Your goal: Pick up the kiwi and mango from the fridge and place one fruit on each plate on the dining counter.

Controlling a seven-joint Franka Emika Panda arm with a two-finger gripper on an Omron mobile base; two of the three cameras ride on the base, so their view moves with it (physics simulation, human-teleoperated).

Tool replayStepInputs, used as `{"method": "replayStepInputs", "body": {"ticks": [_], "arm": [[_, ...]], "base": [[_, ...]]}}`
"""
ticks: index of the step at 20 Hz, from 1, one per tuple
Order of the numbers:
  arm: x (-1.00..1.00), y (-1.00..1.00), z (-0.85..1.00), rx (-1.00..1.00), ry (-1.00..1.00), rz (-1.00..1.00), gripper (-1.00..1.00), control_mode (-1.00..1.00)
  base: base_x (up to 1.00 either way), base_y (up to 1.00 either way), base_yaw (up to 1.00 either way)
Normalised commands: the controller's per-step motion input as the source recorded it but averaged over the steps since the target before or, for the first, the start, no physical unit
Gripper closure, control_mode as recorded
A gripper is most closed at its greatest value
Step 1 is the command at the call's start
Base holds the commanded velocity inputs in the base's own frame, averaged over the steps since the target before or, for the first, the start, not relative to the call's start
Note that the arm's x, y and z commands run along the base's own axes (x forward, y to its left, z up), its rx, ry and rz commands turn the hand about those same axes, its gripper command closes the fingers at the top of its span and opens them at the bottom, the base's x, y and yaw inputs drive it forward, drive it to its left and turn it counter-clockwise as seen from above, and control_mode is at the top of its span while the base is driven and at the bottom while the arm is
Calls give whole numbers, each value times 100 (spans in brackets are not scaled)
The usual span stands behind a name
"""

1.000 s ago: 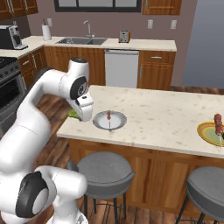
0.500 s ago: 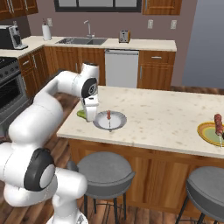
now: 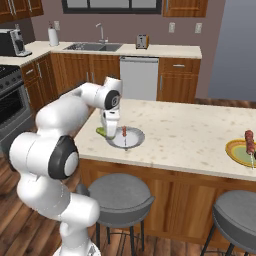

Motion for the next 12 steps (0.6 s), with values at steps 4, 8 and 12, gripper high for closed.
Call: {"method": "replayStepInputs", "body": {"ticks": [4,8,12], "arm": [[61,0,-35,0,18,0,100,-100],[56,0,-32,0,8,0,100,-100],[36,0,-18,0,0,0,100,-100]], "base": [[0,0,0],[0,0,0],[0,0,0]]}}
